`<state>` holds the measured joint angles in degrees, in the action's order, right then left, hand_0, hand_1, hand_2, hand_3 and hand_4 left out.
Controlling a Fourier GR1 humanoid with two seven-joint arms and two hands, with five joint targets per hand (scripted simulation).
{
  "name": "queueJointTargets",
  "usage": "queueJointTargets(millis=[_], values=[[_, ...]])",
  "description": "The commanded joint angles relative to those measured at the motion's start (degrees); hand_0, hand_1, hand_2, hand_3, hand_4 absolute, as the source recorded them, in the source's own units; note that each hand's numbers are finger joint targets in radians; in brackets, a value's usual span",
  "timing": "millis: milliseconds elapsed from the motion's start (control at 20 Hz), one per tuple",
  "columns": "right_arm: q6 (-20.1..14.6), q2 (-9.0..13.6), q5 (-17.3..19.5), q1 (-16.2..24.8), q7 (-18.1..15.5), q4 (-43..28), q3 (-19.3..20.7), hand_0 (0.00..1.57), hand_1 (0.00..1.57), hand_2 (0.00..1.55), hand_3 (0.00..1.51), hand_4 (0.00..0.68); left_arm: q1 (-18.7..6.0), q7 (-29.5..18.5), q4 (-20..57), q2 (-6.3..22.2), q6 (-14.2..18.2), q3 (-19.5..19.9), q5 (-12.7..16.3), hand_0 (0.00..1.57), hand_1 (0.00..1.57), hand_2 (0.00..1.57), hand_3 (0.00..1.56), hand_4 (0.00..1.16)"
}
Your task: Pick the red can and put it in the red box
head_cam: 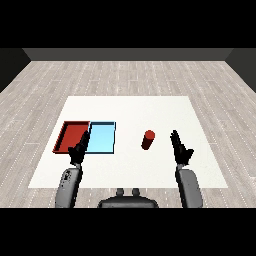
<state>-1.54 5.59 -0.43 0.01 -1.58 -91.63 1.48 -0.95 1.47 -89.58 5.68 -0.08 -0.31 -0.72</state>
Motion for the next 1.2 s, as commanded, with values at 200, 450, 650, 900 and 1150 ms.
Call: queueJointTargets(millis=[200, 450, 650, 900, 1150], values=[[4.3, 2.79, -1.23, -3.6, 0.28, 6.7, 3.73, 0.0, 0.0, 0.0, 0.0, 0.0, 1.25, -1.47, -0.48, -0.71, 0.64, 1.65, -0.88, 0.0, 0.0, 0.0, 0.0, 0.0], [10.68, 1.86, -8.24, -4.56, -12.27, 5.75, 5.26, 0.0, 0.0, 0.0, 0.0, 0.0, -0.36, -18.99, -3.9, -2.16, -0.55, 4.46, 2.92, 0.0, 0.0, 0.0, 0.0, 0.0], [11.72, 0.46, -8.53, -2.87, -14.86, 5.6, 4.59, 0.0, 0.0, 0.0, 0.0, 0.0, 1.77, -20.67, -4.26, -2.1, -1.75, 4.85, 4.05, 0.0, 0.0, 0.0, 0.0, 0.0], [12.76, 2.5, -8.34, -3.72, -14.75, 6.94, 6.45, 0.0, 0.0, 0.0, 0.0, 0.0, 4.22, -22.15, -4.15, -2.17, -3.27, 4.18, 4.09, 0.0, 0.0, 0.0, 0.0, 0.0], [13.56, 2.35, -7.05, -5.1, -18.57, 12.26, 6.55, 0.0, 0.0, 0.0, 0.0, 0.0, 2.12, -23.27, -2.28, -3.18, -1.48, 3.88, 3.11, 0.0, 0.0, 0.0, 0.0, 0.0]])
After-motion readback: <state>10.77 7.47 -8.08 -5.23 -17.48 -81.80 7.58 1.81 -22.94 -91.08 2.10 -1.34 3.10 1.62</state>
